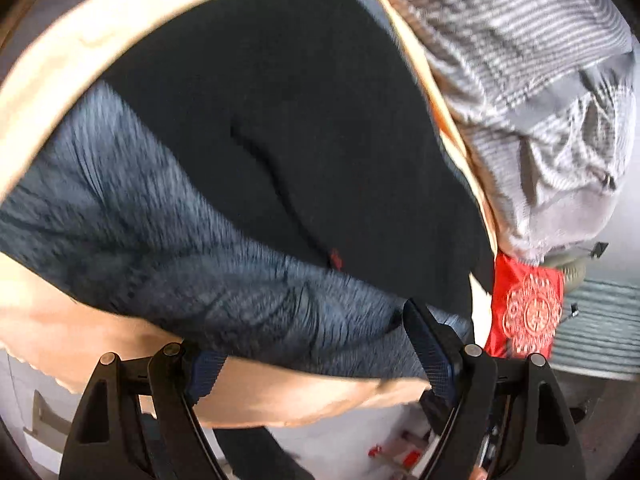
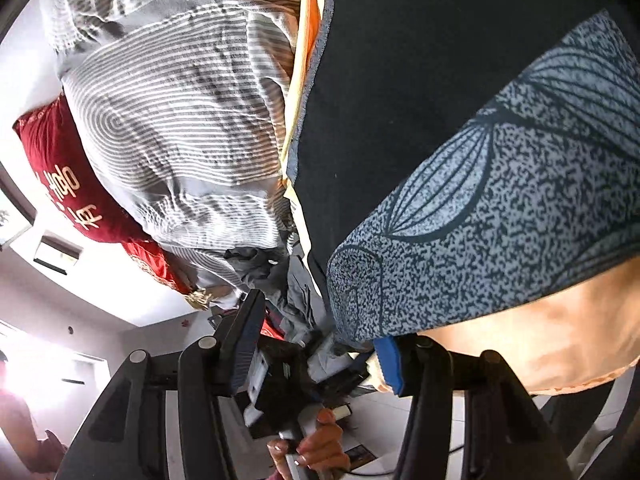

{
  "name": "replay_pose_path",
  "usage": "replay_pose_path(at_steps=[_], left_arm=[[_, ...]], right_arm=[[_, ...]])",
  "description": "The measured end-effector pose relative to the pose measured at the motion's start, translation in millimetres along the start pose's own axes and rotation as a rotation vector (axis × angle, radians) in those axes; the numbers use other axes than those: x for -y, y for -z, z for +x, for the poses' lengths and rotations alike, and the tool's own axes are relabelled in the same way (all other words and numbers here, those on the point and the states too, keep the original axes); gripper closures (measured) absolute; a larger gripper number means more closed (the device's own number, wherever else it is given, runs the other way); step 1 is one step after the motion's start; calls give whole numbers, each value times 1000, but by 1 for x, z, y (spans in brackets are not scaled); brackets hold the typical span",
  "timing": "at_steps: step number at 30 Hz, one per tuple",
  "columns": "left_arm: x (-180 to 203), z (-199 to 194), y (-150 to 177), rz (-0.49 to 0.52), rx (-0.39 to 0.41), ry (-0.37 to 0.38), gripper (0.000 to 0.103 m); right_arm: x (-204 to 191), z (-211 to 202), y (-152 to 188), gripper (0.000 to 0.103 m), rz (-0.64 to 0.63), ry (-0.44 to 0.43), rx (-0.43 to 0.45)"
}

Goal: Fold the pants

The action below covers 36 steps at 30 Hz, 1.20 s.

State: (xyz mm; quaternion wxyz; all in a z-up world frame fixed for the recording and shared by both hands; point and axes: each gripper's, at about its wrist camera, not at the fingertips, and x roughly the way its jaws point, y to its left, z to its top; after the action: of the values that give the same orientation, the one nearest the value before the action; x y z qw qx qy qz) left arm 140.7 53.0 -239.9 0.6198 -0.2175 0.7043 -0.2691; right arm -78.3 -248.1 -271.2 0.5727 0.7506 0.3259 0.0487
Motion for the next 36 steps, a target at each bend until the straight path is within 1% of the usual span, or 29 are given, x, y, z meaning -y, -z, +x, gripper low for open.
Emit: replay_pose_path(at_steps=[2,3,4,6,7,8,9,10,11,12,13,15,17,19,22,24,27,30,31,34,36], left_arm=[[5,-5,-2,19,21,-9,22],[8,-7,-4,37,25,-17,26],[12,-8,-5,62,26,-33,34],[22,-3,-5,114,14,-68,35],[25,-3,-5,132,9,-81,37],[27,-3,-5,151,5,-105,51],[29,-3,-7,167,-4,-144,58],[28,-3,-9,171,-13,-169,69],[25,-6,-10,168,-21,-179,75],[22,-11,-10,163,-26,-177,79],[23,-14,-12,163,-31,-179,83],[31,-24,-15,179,-29,-173,83],[46,-33,-20,208,-17,-175,83],[65,-41,-28,231,3,-170,83],[96,-48,-50,239,34,-156,83],[117,-47,-70,253,55,-156,83],[143,-29,-110,257,68,-200,83],[157,-2,-148,259,91,-242,83],[158,8,-157,259,95,-256,83],[161,43,-190,257,105,-324,83],[161,63,-202,256,112,-365,83]], right_arm=[[4,-1,2,47,0,24,-9],[7,-2,3,47,1,36,-11],[10,-2,3,47,4,42,-11],[19,-2,3,47,20,50,-5],[25,-2,4,47,31,56,-3],[29,-1,4,47,41,66,0],[34,-2,5,49,54,80,6],[39,-4,5,65,79,94,15],[42,-6,5,89,94,119,21],[42,-9,5,93,96,161,25],[39,-12,4,93,85,182,27],[21,-15,2,93,33,204,14],[-9,-16,-4,94,-62,246,-13],[-38,-17,-15,94,-134,254,-34],[-74,-15,-46,94,-180,253,-75],[-95,-8,-76,94,-201,258,-106],[-114,10,-115,94,-197,281,-149],[-124,42,-160,94,-177,325,-195],[-124,55,-180,94,-164,347,-211],[-117,79,-221,93,-140,383,-240],[-111,97,-245,93,-142,425,-268]])
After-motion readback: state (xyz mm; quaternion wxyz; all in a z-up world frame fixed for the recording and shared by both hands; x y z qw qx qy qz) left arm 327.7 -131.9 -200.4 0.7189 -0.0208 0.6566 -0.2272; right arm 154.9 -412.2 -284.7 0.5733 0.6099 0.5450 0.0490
